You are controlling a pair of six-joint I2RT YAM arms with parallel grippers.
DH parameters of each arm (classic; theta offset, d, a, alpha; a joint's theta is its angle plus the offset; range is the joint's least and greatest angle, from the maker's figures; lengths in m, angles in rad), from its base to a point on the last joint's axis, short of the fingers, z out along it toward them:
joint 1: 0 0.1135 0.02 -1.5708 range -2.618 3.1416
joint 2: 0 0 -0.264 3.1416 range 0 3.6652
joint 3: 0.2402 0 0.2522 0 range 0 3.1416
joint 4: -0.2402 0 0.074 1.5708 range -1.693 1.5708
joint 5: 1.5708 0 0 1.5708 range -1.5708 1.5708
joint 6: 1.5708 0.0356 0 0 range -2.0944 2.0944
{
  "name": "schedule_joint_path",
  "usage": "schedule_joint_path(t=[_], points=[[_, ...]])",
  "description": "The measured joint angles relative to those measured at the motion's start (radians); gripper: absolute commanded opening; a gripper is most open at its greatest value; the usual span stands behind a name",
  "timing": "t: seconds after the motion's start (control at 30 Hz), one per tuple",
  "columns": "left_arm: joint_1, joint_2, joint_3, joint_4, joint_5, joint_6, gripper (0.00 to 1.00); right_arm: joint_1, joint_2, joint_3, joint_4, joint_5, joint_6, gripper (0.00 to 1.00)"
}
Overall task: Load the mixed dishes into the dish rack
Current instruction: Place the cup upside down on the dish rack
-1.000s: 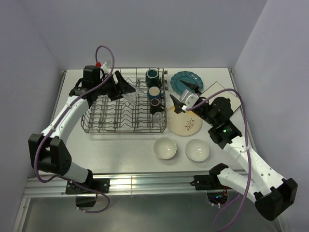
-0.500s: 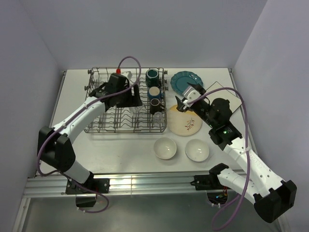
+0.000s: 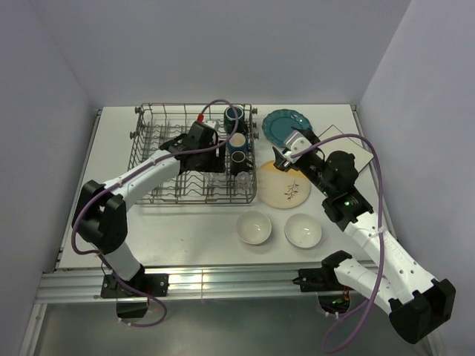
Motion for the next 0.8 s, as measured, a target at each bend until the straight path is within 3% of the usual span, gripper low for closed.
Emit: schedule_joint_path(t=[0.4, 0.6, 0.8], points=[[-0.062, 0.077, -0.039, 0.022, -0.05, 0.003, 0.02, -0.009, 0.0, -0.011, -0.005, 0.004, 0.008, 0.79], [-0.073, 0.084, -0.039, 0.035, -0.063, 0.002, 0.16, -0.011, 0.0, -0.011, -0.005, 0.004, 0.014, 0.79], [-0.082, 0.086, -0.04, 0.044, -0.074, -0.002, 0.4, -0.012, 0.0, -0.011, -0.005, 0.004, 0.015, 0.8]])
